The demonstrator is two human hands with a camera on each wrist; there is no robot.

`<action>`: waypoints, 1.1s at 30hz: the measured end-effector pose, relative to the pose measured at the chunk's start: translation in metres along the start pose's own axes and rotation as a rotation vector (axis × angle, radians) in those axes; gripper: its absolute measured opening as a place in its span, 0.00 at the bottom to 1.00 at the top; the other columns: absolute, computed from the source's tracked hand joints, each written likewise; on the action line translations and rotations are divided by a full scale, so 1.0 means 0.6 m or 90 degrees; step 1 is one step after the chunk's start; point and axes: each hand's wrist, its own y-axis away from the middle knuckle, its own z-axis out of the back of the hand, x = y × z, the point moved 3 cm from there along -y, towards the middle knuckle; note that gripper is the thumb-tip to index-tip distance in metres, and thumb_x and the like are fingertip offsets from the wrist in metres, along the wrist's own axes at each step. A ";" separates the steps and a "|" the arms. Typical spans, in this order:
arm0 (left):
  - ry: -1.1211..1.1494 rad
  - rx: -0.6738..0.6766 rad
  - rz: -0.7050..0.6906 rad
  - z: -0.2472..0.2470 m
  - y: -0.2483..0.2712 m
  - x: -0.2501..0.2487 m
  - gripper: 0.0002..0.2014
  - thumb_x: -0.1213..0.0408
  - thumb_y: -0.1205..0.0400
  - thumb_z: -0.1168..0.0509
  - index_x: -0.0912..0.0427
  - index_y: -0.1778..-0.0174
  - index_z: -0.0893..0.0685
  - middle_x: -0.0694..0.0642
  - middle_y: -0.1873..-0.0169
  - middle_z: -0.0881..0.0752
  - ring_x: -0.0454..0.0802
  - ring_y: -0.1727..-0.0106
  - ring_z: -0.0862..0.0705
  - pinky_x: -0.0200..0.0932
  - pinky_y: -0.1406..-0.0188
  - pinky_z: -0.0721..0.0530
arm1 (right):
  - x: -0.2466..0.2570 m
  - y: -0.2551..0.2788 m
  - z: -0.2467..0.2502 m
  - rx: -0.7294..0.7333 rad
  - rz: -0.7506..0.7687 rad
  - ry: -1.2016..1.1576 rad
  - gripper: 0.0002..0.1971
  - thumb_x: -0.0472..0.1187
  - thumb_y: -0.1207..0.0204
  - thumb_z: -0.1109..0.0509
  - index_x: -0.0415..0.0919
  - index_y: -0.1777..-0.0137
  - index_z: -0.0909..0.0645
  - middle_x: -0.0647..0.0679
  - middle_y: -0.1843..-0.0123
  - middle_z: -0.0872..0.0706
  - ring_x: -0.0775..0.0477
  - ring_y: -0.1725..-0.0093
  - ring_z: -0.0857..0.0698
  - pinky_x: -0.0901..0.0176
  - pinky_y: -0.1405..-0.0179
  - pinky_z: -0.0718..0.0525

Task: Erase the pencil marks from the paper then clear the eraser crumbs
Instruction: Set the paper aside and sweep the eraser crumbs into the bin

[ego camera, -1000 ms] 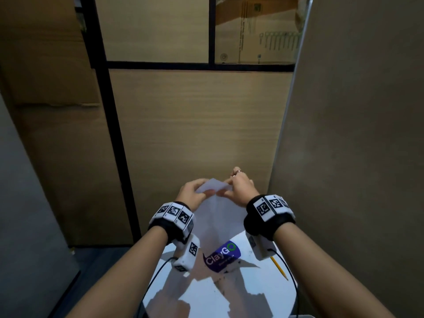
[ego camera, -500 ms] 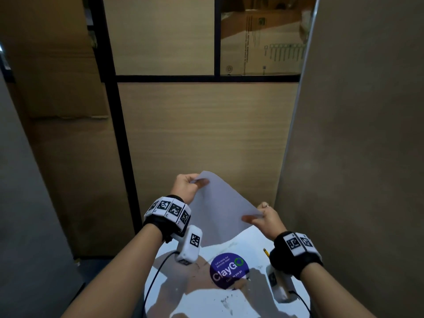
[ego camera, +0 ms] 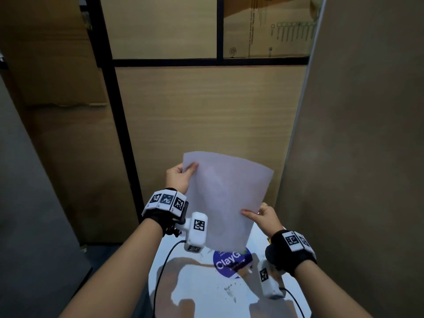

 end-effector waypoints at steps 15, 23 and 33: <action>0.014 -0.094 0.037 0.054 -0.020 0.060 0.11 0.63 0.20 0.31 0.57 0.69 0.17 0.41 0.81 0.17 0.45 0.69 0.21 0.33 0.72 0.21 | -0.114 0.021 -0.029 0.097 -0.135 0.346 0.09 0.39 0.26 0.27 0.38 0.48 0.13 0.46 0.60 0.15 0.49 0.58 0.19 0.64 0.59 0.22; 0.021 -0.070 0.088 0.052 -0.030 0.099 0.07 0.63 0.20 0.31 0.57 0.65 0.15 0.45 0.75 0.12 0.50 0.64 0.16 0.46 0.57 0.16 | -0.076 -0.022 -0.052 0.044 -0.048 0.200 0.16 0.44 0.24 0.29 0.30 0.46 0.16 0.34 0.47 0.13 0.37 0.45 0.16 0.51 0.49 0.21; -0.207 0.032 0.154 0.060 0.002 0.201 0.12 0.79 0.21 0.34 0.72 0.42 0.18 0.62 0.52 0.18 0.55 0.49 0.19 0.43 0.55 0.21 | -0.116 -0.006 -0.063 0.100 -0.171 0.266 0.17 0.42 0.20 0.34 0.28 0.40 0.19 0.35 0.41 0.15 0.37 0.41 0.17 0.56 0.52 0.23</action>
